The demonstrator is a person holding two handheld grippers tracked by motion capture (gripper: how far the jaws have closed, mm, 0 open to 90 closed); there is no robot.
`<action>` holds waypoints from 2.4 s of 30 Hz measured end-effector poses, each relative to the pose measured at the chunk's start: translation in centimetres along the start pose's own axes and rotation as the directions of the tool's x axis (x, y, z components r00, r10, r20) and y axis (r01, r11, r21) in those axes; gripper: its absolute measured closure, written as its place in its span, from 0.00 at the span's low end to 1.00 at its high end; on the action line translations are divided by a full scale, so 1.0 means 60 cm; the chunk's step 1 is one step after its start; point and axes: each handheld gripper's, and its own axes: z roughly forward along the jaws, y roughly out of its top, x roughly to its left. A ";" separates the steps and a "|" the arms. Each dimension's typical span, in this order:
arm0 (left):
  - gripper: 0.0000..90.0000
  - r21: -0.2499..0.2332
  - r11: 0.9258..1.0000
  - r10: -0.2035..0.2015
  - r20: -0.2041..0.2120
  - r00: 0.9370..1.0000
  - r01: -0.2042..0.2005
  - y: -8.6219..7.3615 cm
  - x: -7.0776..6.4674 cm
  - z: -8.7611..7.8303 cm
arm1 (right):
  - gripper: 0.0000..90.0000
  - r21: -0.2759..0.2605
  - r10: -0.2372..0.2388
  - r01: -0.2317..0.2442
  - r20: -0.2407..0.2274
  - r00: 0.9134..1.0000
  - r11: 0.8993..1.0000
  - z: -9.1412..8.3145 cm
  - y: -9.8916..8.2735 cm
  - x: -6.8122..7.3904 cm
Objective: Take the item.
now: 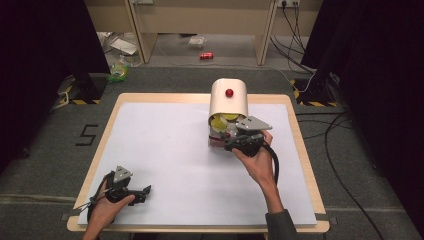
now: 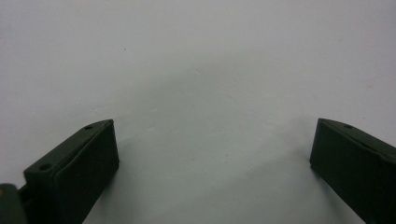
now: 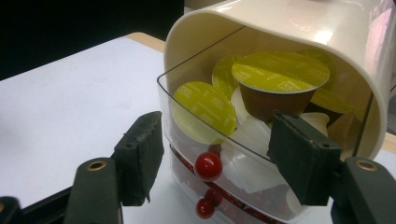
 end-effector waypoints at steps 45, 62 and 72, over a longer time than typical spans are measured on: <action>0.00 0.001 1.000 0.000 0.000 1.000 0.000 0.000 0.000 0.000 | 0.52 0.014 -0.084 0.084 -0.003 0.996 0.996 -0.057 -0.041 0.045; 0.00 0.001 1.000 0.001 0.000 1.000 -0.001 0.000 0.000 0.000 | 0.52 0.024 -0.116 0.116 0.004 0.993 0.993 -0.066 -0.051 0.058; 0.00 0.001 1.000 0.001 0.000 1.000 -0.001 0.000 0.000 0.000 | 0.53 0.024 -0.143 0.143 0.016 0.990 0.989 -0.074 -0.062 0.067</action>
